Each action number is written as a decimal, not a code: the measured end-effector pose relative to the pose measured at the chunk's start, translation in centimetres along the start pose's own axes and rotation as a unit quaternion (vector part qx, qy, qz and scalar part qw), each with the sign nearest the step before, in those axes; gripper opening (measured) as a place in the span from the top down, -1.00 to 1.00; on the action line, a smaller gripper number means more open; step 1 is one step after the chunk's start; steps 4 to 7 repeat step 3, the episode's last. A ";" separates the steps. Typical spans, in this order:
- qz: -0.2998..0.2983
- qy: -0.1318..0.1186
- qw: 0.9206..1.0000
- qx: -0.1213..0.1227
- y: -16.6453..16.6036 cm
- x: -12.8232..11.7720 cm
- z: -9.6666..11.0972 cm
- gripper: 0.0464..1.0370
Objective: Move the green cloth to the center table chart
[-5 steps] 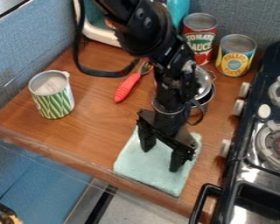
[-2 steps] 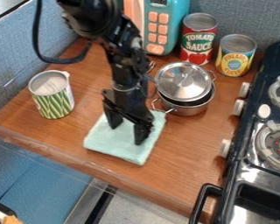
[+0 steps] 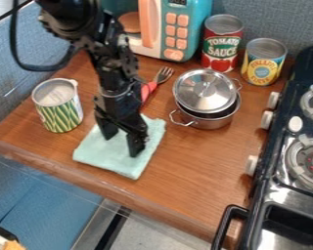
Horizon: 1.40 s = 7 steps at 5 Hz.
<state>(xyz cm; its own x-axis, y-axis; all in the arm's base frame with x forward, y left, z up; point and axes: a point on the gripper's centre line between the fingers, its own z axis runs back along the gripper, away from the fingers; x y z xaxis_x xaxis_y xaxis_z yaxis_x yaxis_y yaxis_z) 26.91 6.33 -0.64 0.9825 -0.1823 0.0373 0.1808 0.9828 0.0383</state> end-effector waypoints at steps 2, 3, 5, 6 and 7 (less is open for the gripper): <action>-0.009 -0.035 0.999 -0.003 -0.9 0.6 3.9 -0.92; -0.008 -0.048 0.999 0.008 -0.9 0.6 5.7 -0.92; -0.008 -0.048 0.999 0.008 -0.9 0.6 5.7 -0.92; -0.008 -0.048 0.999 0.008 -0.9 0.6 5.7 -0.92; -0.008 -0.048 0.999 0.008 -0.9 0.6 5.7 -0.92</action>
